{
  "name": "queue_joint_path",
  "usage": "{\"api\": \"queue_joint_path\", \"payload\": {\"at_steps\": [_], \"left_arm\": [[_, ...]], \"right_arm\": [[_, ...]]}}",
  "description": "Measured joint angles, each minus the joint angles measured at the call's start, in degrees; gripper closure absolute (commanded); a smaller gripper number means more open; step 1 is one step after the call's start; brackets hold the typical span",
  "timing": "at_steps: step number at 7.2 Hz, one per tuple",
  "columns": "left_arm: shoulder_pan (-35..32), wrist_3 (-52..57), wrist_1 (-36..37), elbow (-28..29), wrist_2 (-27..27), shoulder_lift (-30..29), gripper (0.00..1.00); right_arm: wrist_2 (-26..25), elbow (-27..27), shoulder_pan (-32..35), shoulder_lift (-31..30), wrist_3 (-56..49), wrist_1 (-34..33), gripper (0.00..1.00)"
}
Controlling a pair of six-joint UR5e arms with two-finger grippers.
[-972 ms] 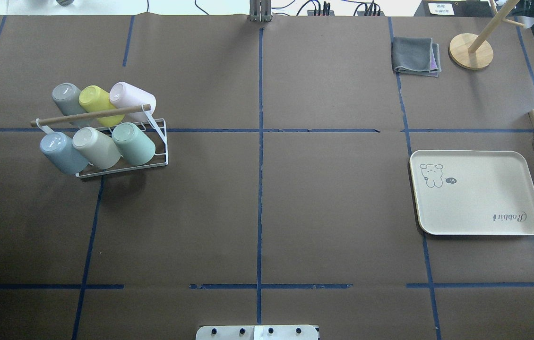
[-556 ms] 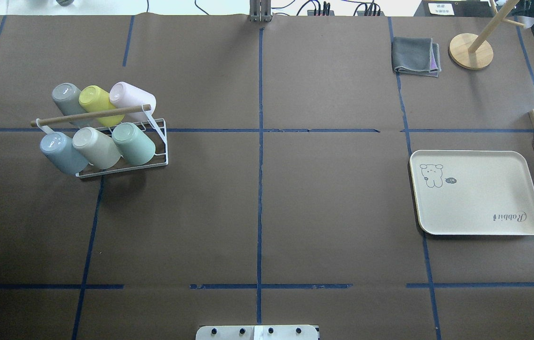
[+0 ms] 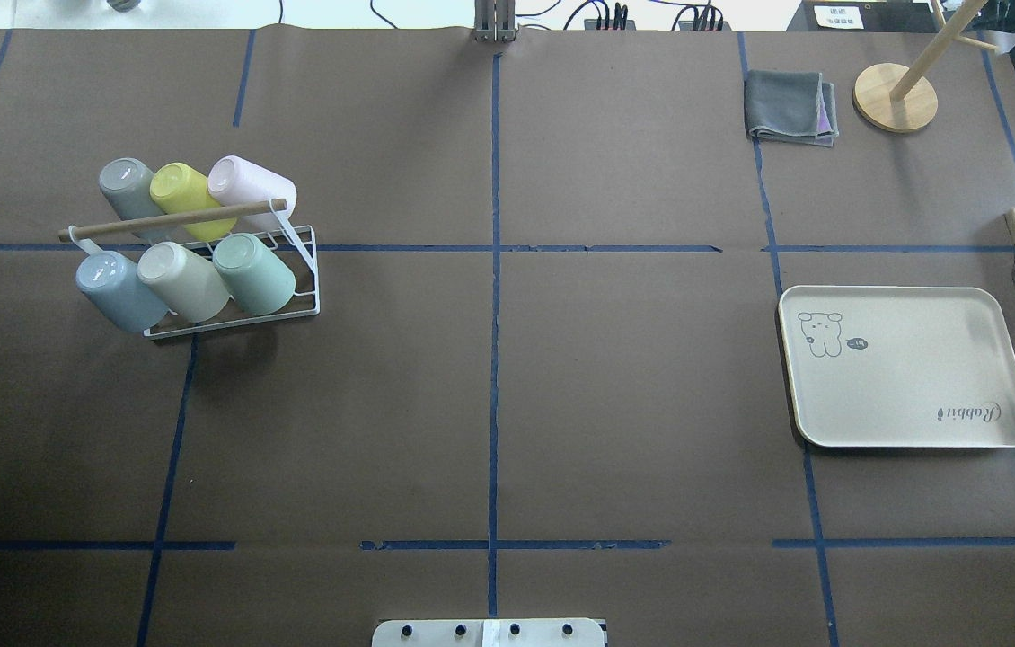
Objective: Pick up and place green cup on tray
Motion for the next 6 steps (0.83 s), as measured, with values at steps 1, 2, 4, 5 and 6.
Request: {"api": "queue_joint_path", "payload": {"at_steps": [1,2,4,5,6], "left_arm": [[0.0,0.0,0.0,0.0,0.0,0.0,0.00],[0.0,0.0,0.0,0.0,0.0,0.0,0.00],[0.0,0.0,0.0,0.0,0.0,0.1,0.00],[0.0,0.0,0.0,-0.1,0.0,0.1,0.00],[0.0,0.0,0.0,-0.1,0.0,0.1,0.00]], "right_arm": [[-0.3,-0.2,-1.2,0.2,0.7,0.5,0.25],[-0.4,-0.3,-2.0,0.3,0.9,0.6,0.29],[-0.7,-1.3,-3.3,0.9,0.9,0.7,0.39],[-0.8,-2.2,-3.8,1.3,0.9,0.7,0.43],[-1.1,-2.8,-4.3,1.6,0.9,0.7,0.51]]}}
